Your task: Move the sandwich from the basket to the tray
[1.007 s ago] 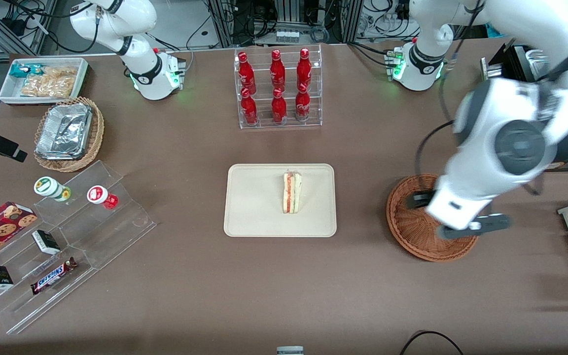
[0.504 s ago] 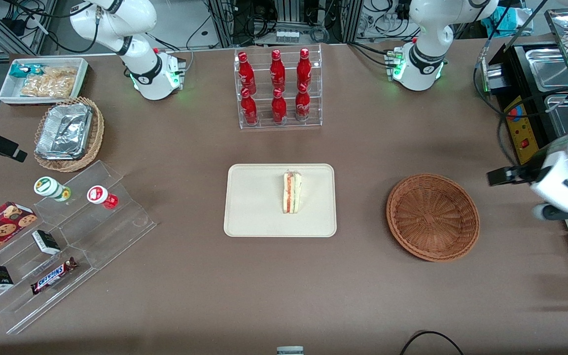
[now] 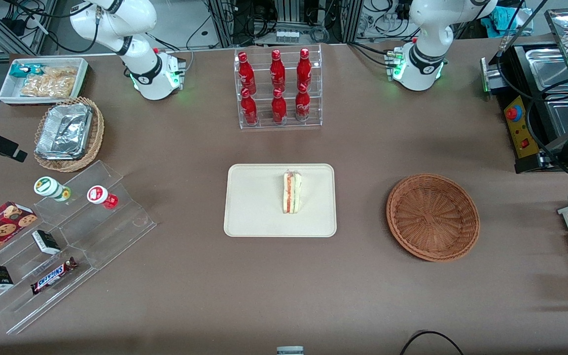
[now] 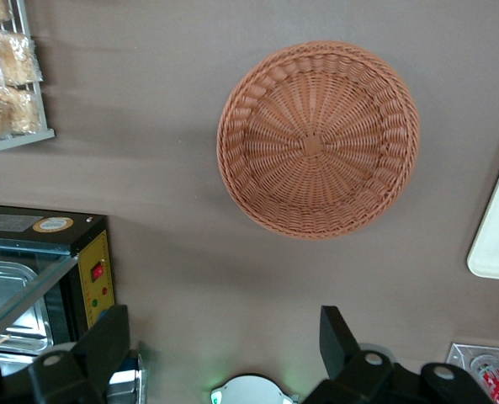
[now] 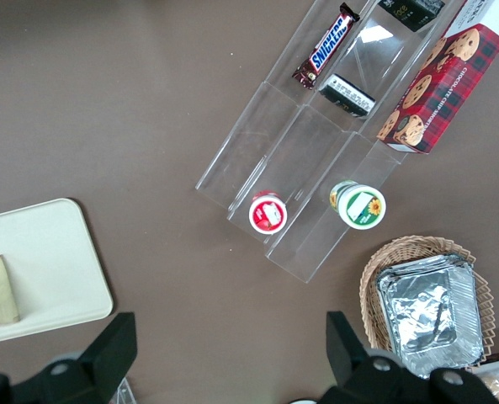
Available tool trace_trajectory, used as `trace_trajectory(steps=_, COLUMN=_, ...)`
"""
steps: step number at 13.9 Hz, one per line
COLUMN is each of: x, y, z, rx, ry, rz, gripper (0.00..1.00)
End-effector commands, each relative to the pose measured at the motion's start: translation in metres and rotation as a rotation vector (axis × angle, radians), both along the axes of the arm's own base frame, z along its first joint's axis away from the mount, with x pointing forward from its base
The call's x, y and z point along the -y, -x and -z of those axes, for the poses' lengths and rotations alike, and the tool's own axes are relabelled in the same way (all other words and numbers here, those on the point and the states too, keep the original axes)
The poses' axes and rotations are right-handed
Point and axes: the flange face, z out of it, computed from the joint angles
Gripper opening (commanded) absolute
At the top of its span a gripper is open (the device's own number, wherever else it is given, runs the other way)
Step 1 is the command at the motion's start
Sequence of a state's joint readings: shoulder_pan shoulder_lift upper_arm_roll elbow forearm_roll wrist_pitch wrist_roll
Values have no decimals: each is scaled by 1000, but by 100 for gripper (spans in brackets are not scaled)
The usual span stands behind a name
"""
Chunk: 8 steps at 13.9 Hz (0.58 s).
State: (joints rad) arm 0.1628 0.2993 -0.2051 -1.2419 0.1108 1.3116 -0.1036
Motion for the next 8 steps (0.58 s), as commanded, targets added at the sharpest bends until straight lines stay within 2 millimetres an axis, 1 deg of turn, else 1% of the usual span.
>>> trace_trajectory(steps=1, x=11, y=15, z=-18, rx=-1, ry=31, rz=-13, gripper=100)
trace_trajectory(steps=2, x=12, y=24, z=-24, rx=-21, ry=27, rz=-14, gripper=100)
trace_trajectory(steps=3, x=10, y=37, z=-34, rx=-58, ry=6, rz=-18, gripper=100)
trace_trajectory(steps=4, x=10, y=49, z=-36, rx=-100, ry=-7, rz=-21, gripper=100)
trace_trajectory(steps=6, x=10, y=53, z=-37, rx=-102, ry=4, rz=-22, gripper=100)
trace_trajectory(steps=7, x=15, y=56, z=-38, rx=-89, ry=12, rz=-17, gripper=100)
trace_trajectory(steps=8, x=20, y=64, z=-40, rx=-71, ry=15, rz=-11, gripper=100)
